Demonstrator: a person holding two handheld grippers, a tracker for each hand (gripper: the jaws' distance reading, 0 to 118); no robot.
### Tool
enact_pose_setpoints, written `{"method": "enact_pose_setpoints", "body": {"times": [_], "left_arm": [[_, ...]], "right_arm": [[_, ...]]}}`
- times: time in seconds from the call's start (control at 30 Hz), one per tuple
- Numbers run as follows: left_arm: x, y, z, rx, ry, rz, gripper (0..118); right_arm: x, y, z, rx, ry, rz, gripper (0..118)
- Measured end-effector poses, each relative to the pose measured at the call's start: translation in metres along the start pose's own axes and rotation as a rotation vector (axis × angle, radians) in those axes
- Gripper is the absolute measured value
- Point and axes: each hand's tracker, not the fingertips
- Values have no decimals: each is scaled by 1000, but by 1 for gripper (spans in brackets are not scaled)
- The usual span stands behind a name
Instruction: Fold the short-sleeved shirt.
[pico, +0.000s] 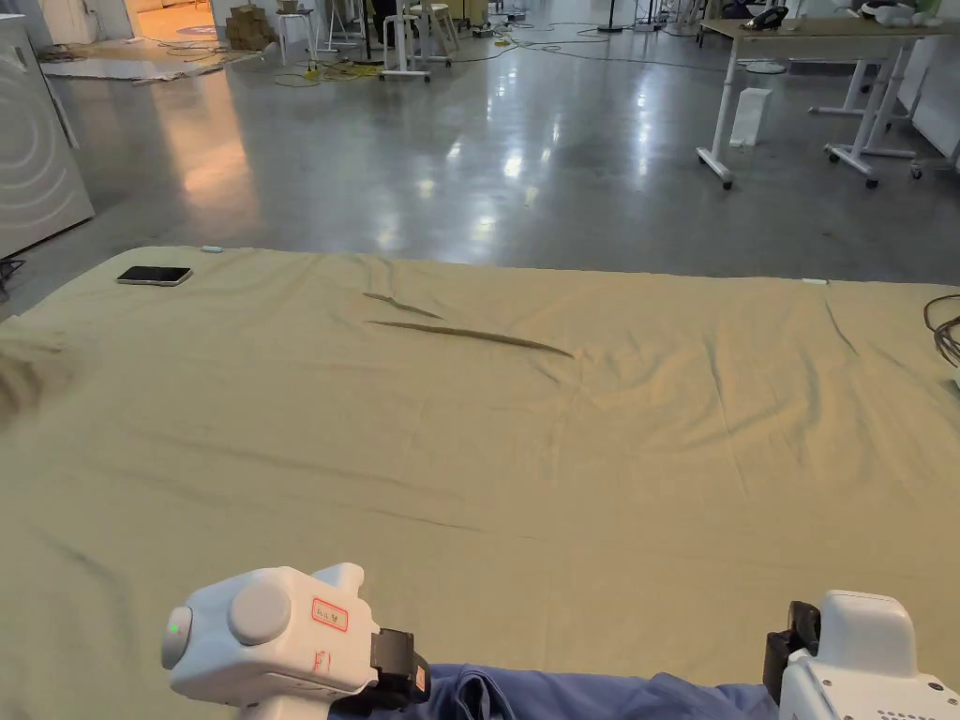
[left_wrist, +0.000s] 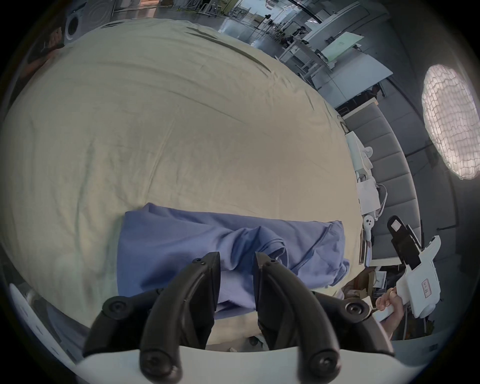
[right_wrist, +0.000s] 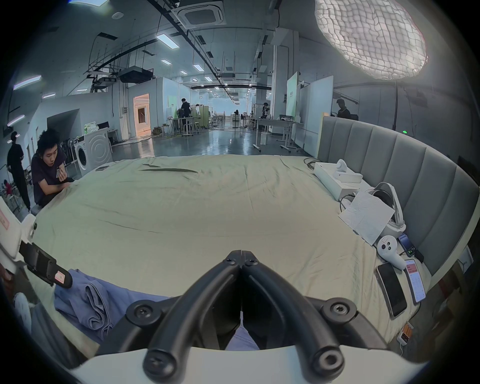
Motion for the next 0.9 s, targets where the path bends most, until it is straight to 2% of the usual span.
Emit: {"method": "enact_pose_setpoints", "body": {"times": [0.17,0.4,0.53,0.7,0.9], "left_arm": [[11,-5,-36,-38,27,-64,22],[37,-9,-64,-13,-14,-152,21],[40,-8,-79,-11,-41,-131,17],[45,-12,-94,-9,-1,-173,12],[39,-6,-80,8,-37,-143,12]], "right_arm": [[-1,-4,-1,-13,2,-5,0],[1,-4,0,-16,-2,-2,0],[2,-4,-1,-21,-3,-3,0],[1,-6,-2,-28,-1,-6,0],[-2,-6,-3,-37,6,-5,0]]}}
